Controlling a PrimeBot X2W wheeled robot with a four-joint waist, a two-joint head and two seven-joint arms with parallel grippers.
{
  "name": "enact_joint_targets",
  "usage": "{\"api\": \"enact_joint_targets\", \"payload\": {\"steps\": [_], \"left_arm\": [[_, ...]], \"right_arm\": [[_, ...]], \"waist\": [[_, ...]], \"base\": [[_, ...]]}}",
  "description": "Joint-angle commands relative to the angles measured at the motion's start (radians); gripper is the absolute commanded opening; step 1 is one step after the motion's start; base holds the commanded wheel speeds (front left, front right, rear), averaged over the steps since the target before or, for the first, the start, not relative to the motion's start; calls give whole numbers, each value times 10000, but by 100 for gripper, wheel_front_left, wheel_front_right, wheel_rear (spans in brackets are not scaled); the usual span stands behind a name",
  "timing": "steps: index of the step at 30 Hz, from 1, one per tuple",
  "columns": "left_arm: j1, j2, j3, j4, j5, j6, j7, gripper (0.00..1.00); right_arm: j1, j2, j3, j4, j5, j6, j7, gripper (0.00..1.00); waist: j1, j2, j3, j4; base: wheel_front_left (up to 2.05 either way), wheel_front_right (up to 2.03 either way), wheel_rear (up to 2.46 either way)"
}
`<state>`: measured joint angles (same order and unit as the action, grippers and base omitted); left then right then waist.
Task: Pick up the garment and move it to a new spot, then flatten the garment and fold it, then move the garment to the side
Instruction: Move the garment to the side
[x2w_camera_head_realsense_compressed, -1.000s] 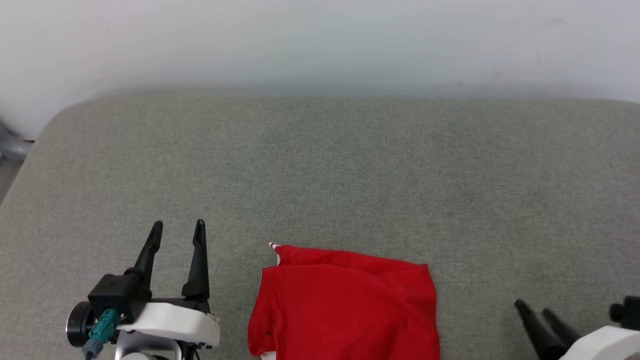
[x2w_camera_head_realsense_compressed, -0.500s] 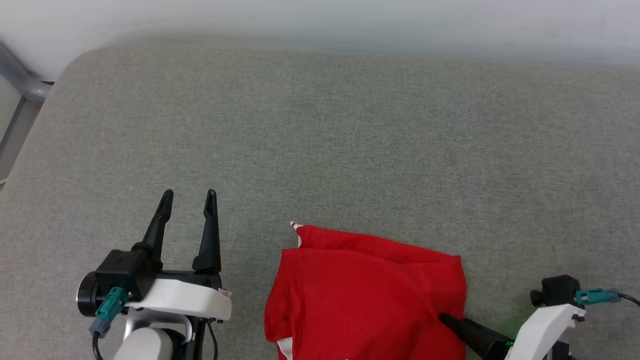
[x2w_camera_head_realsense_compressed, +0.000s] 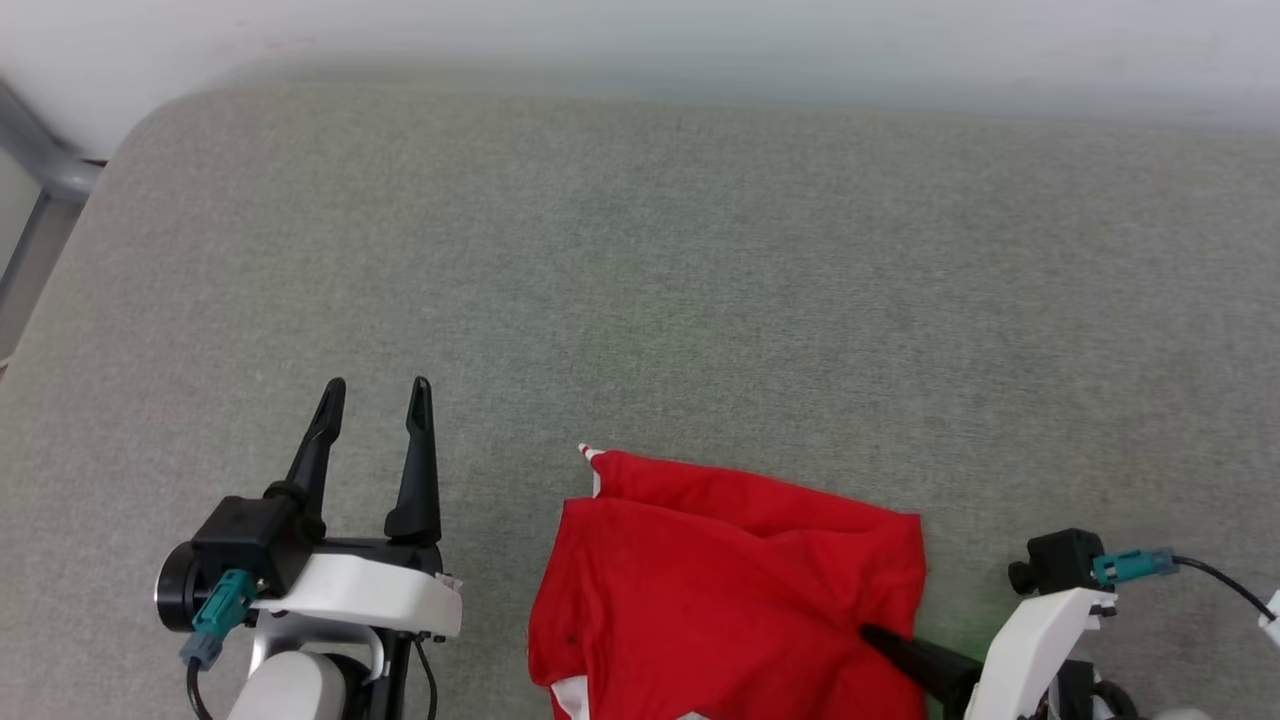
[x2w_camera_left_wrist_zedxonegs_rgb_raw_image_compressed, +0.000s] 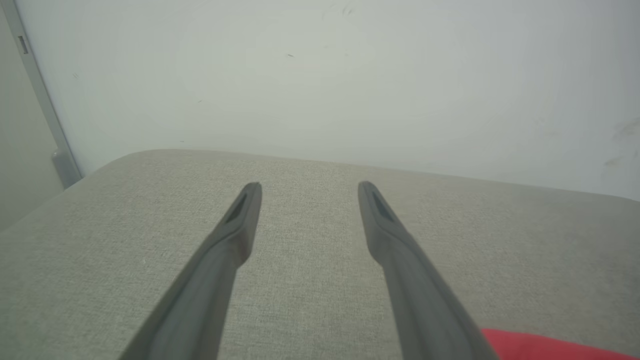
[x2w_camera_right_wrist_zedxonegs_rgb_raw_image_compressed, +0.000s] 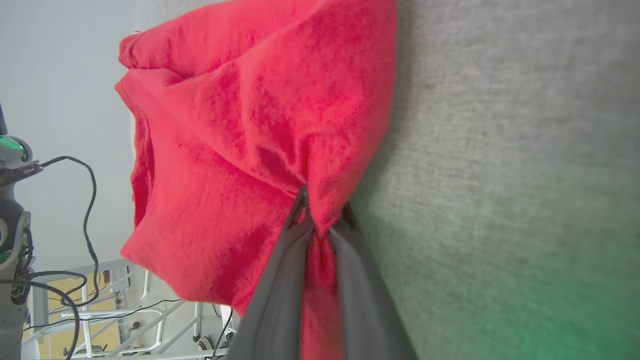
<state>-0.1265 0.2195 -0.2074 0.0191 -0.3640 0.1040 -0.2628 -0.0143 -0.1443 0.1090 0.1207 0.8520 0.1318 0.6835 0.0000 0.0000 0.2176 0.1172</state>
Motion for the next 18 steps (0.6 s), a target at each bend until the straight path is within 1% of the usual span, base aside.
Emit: {"api": "enact_joint_targets", "payload": {"steps": [1, 5, 9, 16, 18], "left_arm": [[112, -16, 66, 21, -5, -63, -23, 100], [188, 43, 171, 42, 145, -148, -23, 100], [200, 50, 228, -74, 372, -156, -23, 100], [96, 87, 256, -329, 647, -251, -23, 100], [-35, 152, 246, -405, 732, -279, -23, 100]], "right_arm": [[-17, -160, 35, -93, -103, -23, -102, 0], [-159, -666, 155, -589, -516, -18, -353, 0], [-186, -1211, 147, -1117, -1091, -18, -271, 0], [-340, -1908, -134, -1702, -1822, -17, 55, 0], [-493, -1950, -165, -1792, -1873, -17, 53, 0]], "waist": [[0, 0, -129, -129], [0, 0, -326, -570], [0, 0, -317, -1209], [0, 0, 55, -2827], [0, 0, 243, -3301]], "base": [[0, 0, 0], [0, 0, 0], [0, 0, 0], [0, 0, 0], [0, 0, 0]]}}
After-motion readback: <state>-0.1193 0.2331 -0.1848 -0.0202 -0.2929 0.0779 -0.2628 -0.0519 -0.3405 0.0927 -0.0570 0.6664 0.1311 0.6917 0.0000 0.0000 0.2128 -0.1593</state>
